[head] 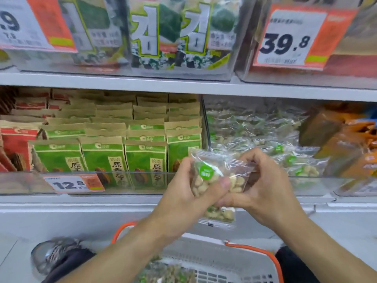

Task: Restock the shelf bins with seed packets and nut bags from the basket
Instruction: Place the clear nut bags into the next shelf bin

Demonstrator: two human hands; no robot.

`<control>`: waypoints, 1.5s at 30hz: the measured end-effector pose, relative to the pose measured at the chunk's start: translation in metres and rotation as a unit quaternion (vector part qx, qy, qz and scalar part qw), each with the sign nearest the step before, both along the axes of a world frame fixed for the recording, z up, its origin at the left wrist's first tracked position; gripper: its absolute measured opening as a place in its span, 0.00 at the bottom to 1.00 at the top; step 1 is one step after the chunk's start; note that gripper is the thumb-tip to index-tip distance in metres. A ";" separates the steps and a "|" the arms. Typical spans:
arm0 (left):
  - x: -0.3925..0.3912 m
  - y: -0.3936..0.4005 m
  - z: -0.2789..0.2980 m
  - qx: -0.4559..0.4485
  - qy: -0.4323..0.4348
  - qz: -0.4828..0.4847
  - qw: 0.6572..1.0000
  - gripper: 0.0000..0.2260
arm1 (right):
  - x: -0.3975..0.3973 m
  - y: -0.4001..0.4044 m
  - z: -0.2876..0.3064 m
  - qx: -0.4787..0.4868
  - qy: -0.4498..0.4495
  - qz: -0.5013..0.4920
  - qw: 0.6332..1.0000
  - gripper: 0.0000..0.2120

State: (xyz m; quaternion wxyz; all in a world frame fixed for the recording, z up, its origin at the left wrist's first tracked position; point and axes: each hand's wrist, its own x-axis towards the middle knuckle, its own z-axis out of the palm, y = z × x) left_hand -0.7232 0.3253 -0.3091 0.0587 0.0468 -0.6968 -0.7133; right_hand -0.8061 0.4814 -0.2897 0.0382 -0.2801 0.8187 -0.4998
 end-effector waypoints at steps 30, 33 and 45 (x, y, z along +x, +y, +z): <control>-0.071 0.079 0.035 -0.334 0.211 0.084 0.915 0.26 | -0.057 0.108 0.055 0.116 0.152 0.071 0.979 0.35; -0.095 0.093 0.041 -0.320 0.198 0.141 0.916 0.13 | -0.071 0.139 0.050 0.078 0.214 -0.002 0.974 0.33; -0.217 0.134 0.011 -0.617 0.013 -0.093 0.781 0.28 | -0.141 0.195 0.000 0.051 0.302 -0.214 0.928 0.27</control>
